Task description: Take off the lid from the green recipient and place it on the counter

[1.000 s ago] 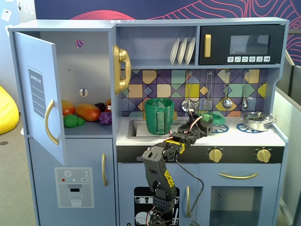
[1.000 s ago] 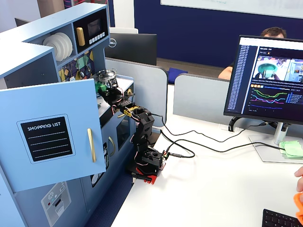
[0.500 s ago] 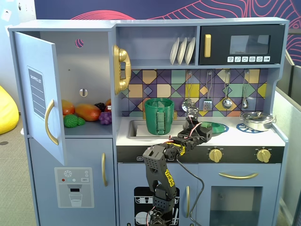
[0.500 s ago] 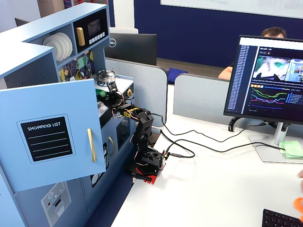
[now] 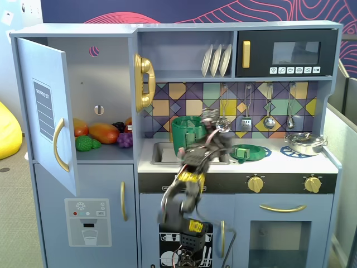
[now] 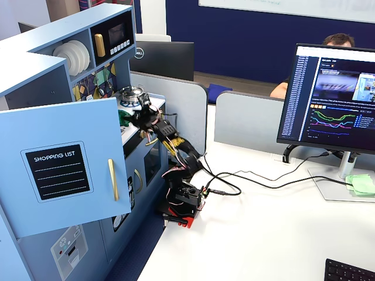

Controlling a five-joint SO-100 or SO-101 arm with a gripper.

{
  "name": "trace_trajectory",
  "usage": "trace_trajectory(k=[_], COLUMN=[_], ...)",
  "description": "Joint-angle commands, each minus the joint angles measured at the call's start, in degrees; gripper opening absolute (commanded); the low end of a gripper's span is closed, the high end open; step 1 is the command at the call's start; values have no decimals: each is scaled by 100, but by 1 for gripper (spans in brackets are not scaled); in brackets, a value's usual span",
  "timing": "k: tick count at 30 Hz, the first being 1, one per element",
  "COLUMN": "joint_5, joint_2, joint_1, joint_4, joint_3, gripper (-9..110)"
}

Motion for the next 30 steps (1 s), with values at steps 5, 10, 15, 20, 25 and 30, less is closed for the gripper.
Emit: trace_trajectory(k=[5,10,15,20,25,30], joint_5=[290,642,633,246,817,1143], joint_2=[2522,3217,3234,3243,3243,3252], joint_1=[-984,-1608,-1854,-2013,-2180,-2074], joint_4=[2892,3375,3999,5194,5722,5739], joint_3=[2197,3568,4526,5071,5098,5098], gripper=[13,9,2,0,1,1])
